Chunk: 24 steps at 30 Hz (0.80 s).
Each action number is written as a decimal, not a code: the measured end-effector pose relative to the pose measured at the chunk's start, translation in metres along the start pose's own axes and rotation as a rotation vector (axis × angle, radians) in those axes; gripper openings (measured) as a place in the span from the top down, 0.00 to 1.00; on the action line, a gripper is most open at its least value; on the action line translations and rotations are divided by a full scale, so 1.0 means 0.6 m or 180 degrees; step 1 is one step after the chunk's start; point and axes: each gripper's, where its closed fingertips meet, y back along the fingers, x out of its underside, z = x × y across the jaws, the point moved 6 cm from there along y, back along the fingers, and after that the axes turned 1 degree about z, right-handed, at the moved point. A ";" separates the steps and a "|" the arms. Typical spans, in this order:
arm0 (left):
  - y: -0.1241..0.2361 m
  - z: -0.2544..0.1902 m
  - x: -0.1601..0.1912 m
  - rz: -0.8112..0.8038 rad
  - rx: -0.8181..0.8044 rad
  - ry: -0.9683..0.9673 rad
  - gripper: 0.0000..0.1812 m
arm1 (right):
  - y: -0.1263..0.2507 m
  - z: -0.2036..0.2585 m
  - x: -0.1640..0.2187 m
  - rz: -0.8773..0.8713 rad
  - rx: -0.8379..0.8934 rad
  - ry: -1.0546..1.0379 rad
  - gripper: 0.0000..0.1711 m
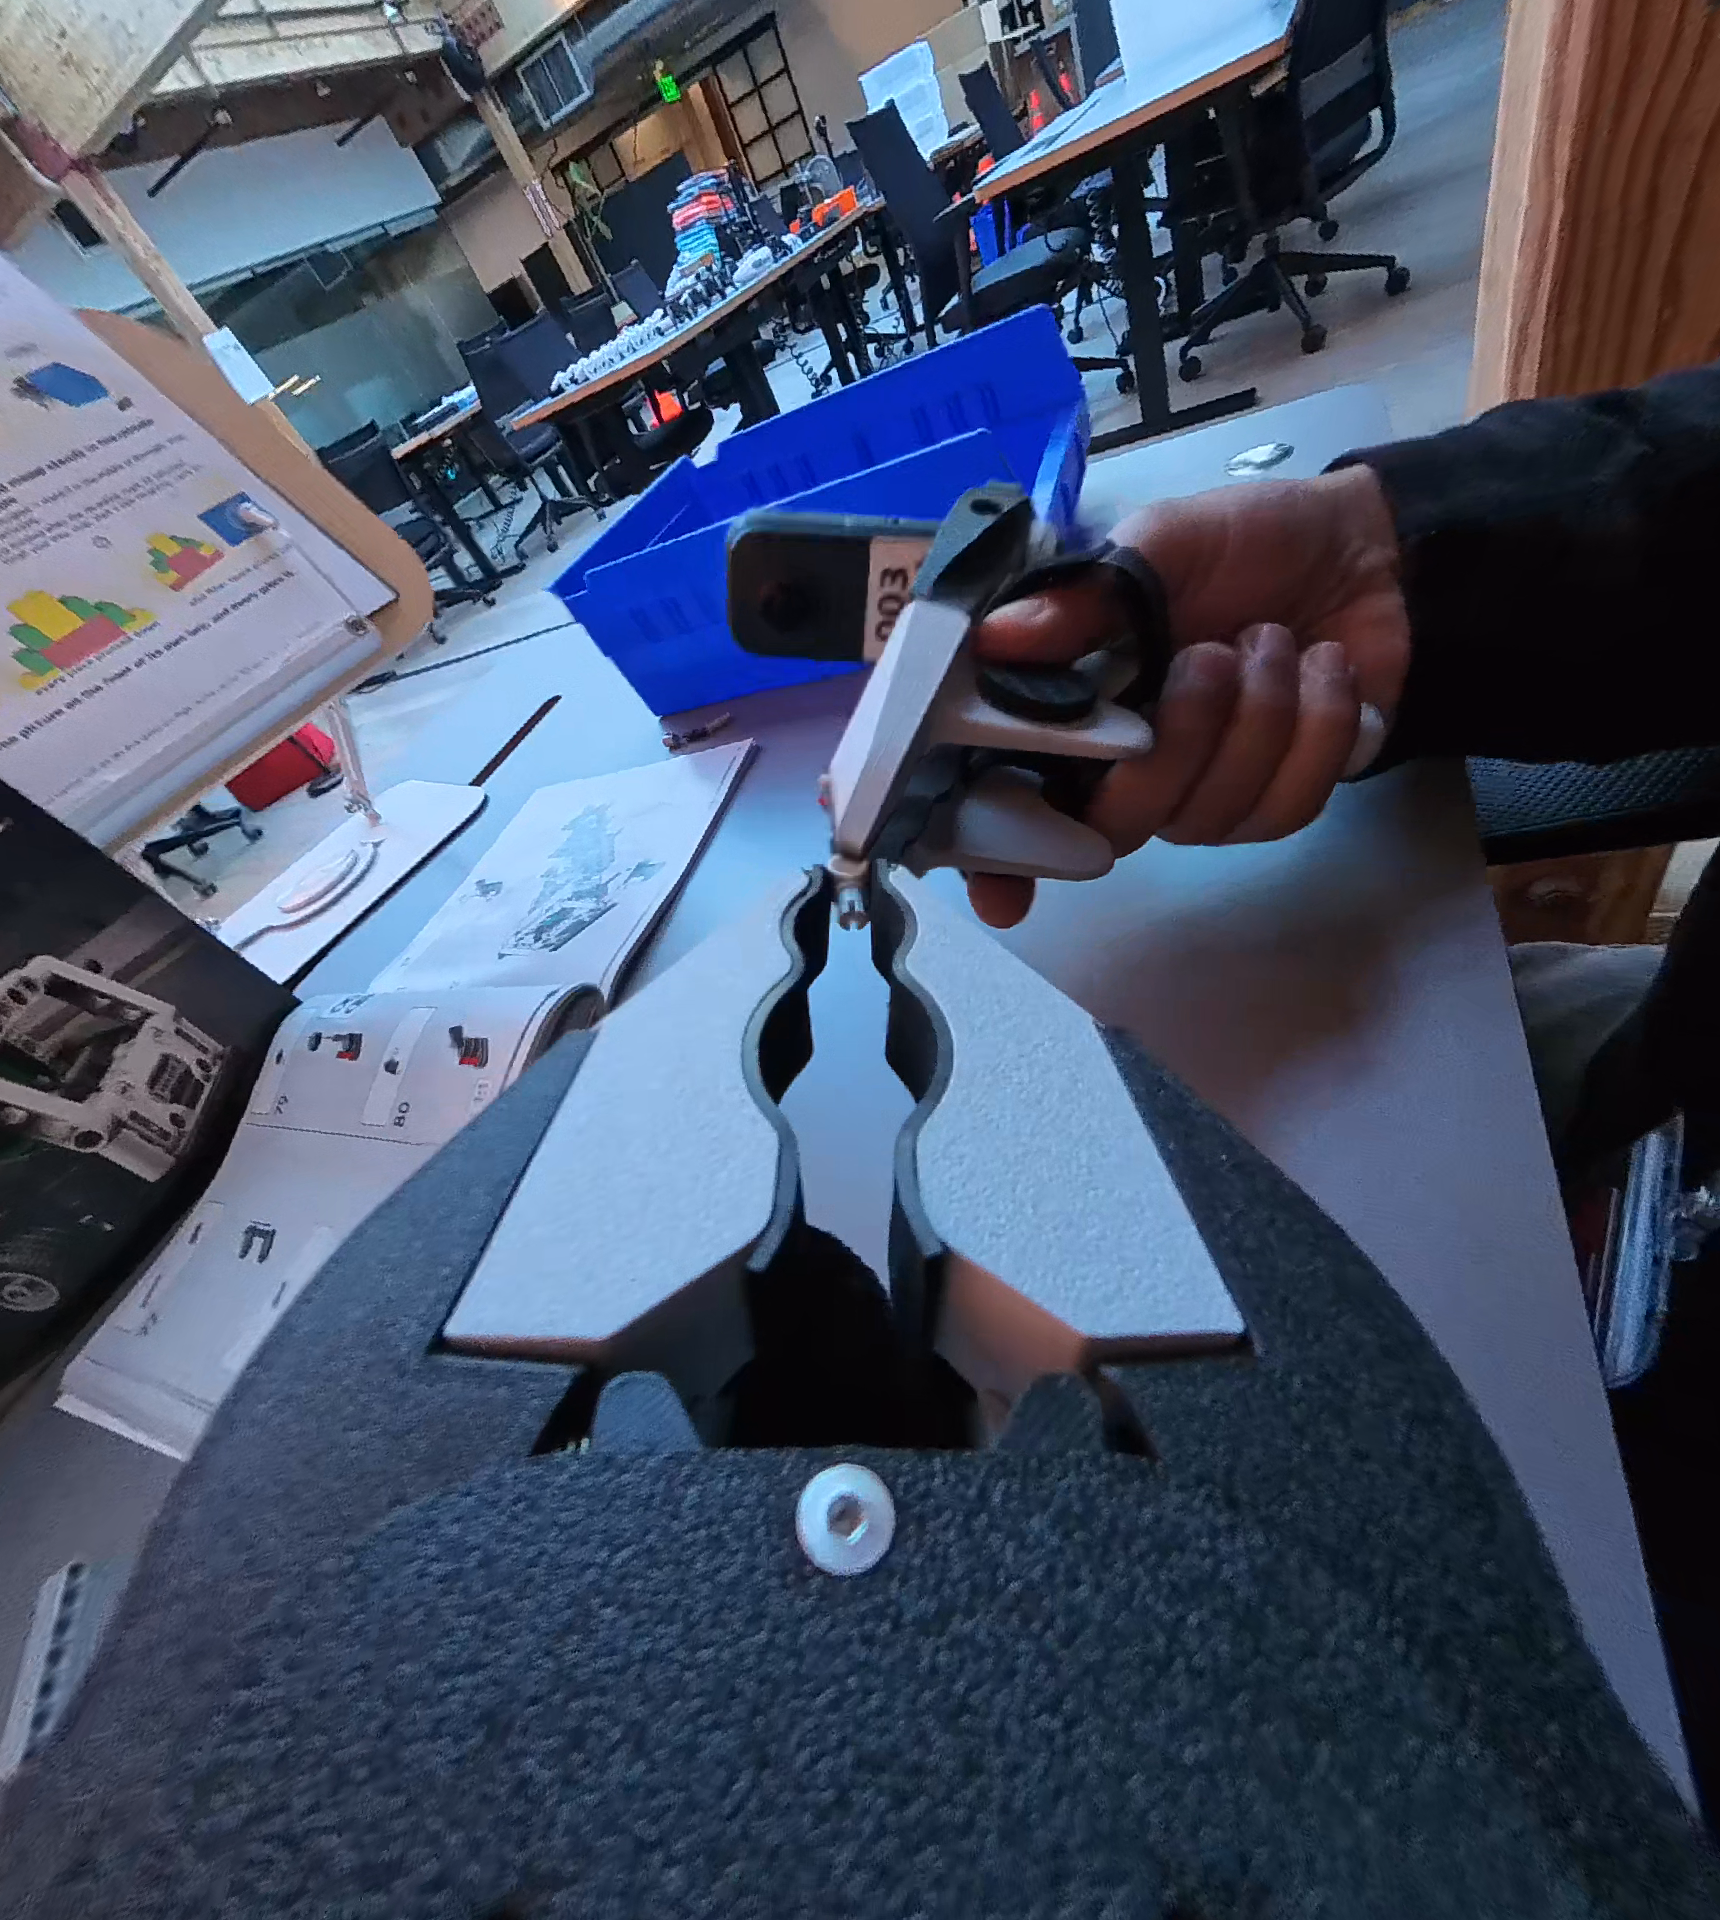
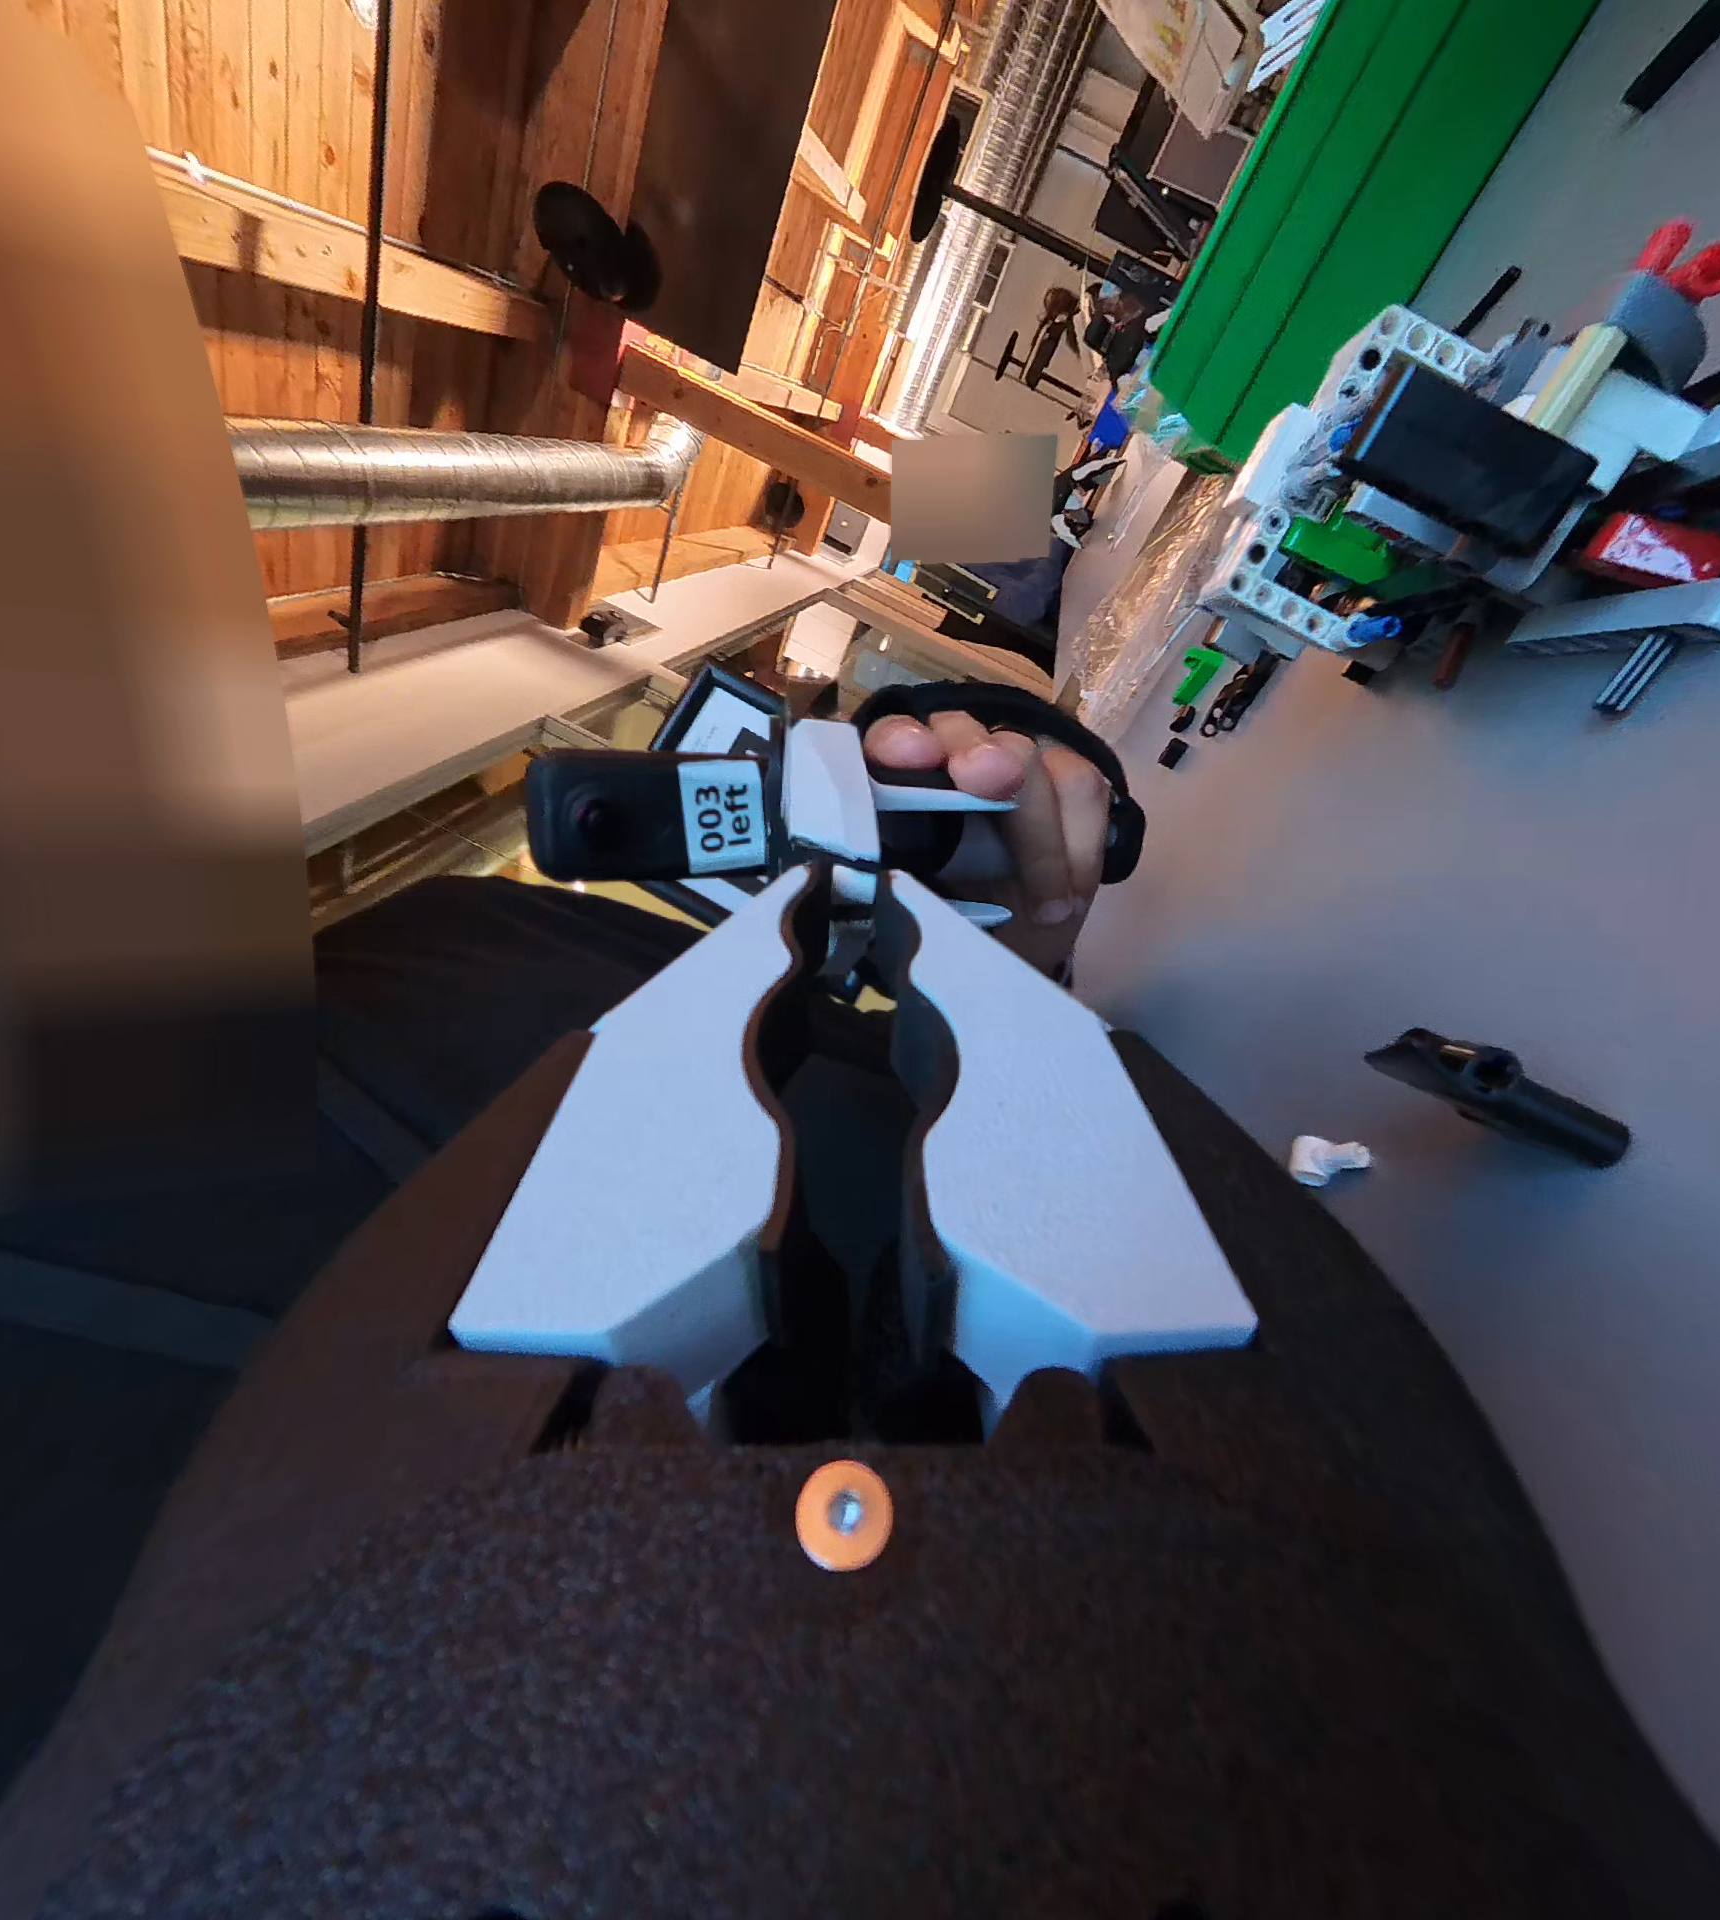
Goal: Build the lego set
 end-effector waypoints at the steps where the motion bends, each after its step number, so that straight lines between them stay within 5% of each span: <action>1: 0.001 0.003 0.001 0.0005 -0.0005 0.0069 0.97 | 0.003 0.001 -0.002 -0.0001 0.0075 0.0112 0.95; 3: 0.003 0.015 0.011 0.0093 0.0014 0.0319 0.97 | 0.021 0.004 -0.013 0.0062 0.0444 0.0514 0.85; 5: 0.003 0.026 0.026 0.0205 0.0052 0.0684 0.97 | 0.049 0.000 -0.019 0.0292 0.1182 0.1369 0.85; 8: -0.002 0.028 0.045 0.0296 0.0252 0.1175 0.97 | 0.066 -0.010 -0.010 0.1054 0.1959 0.2535 0.82; 11: -0.004 0.024 0.059 0.0416 0.0339 0.1303 0.97 | 0.065 -0.042 -0.012 0.1912 0.2348 0.2958 0.81; 17: 0.011 0.000 0.067 0.0627 0.0353 0.1051 0.97 | 0.048 -0.083 -0.011 0.2902 0.2141 0.3523 0.80; 24: 0.020 -0.017 0.078 0.0818 0.0256 0.0971 0.96 | 0.026 -0.111 -0.008 0.2975 0.1767 0.3840 0.86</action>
